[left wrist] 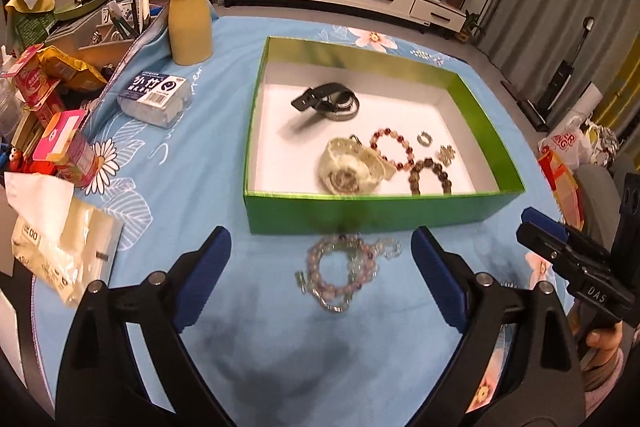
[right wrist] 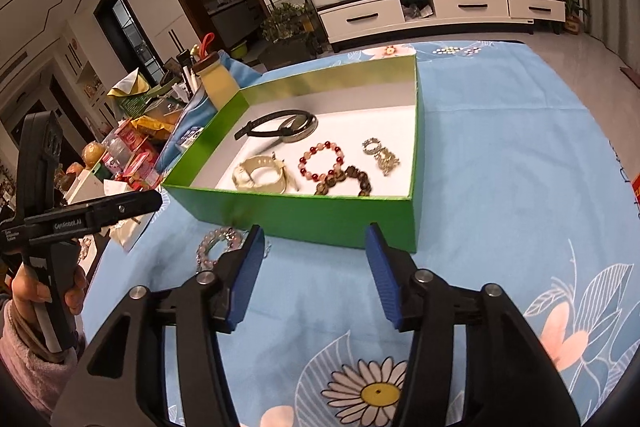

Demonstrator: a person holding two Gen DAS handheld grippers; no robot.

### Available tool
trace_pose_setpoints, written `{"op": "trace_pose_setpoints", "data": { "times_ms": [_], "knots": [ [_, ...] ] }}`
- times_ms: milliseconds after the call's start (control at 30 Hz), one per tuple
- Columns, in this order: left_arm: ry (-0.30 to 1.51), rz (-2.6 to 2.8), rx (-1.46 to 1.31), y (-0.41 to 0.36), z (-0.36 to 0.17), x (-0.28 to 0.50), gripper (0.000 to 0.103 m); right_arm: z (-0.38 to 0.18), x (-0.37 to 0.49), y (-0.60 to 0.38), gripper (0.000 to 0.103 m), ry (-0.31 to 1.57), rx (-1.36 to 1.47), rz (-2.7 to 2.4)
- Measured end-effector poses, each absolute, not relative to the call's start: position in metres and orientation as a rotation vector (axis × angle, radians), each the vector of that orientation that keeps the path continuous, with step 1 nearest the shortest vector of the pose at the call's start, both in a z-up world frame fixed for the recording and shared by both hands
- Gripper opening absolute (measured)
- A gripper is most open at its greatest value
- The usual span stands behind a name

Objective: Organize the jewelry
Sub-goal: 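Withdraw both open tools from the box back over the table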

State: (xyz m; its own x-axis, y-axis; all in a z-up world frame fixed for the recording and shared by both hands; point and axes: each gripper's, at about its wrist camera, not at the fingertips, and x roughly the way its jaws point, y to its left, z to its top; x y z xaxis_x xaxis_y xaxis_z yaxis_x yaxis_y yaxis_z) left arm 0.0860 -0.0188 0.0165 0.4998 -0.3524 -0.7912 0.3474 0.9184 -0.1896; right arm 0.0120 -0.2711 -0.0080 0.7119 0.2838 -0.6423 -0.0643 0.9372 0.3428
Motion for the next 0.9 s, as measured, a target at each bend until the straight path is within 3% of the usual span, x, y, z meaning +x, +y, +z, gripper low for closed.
{"op": "trace_pose_setpoints", "data": {
  "times_ms": [167, 367, 567, 900],
  "knots": [
    [0.955, -0.405, 0.041, -0.022, 0.015, 0.068, 0.093, -0.009, 0.008, -0.260, 0.056, 0.769, 0.297, 0.212],
    [0.944, -0.342, 0.086, -0.020, 0.016, 0.054, 0.100, -0.007, 0.000, -0.254, 0.071, 0.771, 0.284, 0.205],
    [0.941, -0.306, 0.117, -0.019, 0.015, 0.039, 0.101, -0.009, -0.009, -0.253, 0.079, 0.789, 0.295, 0.183],
    [0.970, -0.325, 0.103, -0.017, 0.008, 0.018, 0.101, -0.009, -0.027, -0.248, 0.082, 0.793, 0.294, 0.184]
  ]
}}
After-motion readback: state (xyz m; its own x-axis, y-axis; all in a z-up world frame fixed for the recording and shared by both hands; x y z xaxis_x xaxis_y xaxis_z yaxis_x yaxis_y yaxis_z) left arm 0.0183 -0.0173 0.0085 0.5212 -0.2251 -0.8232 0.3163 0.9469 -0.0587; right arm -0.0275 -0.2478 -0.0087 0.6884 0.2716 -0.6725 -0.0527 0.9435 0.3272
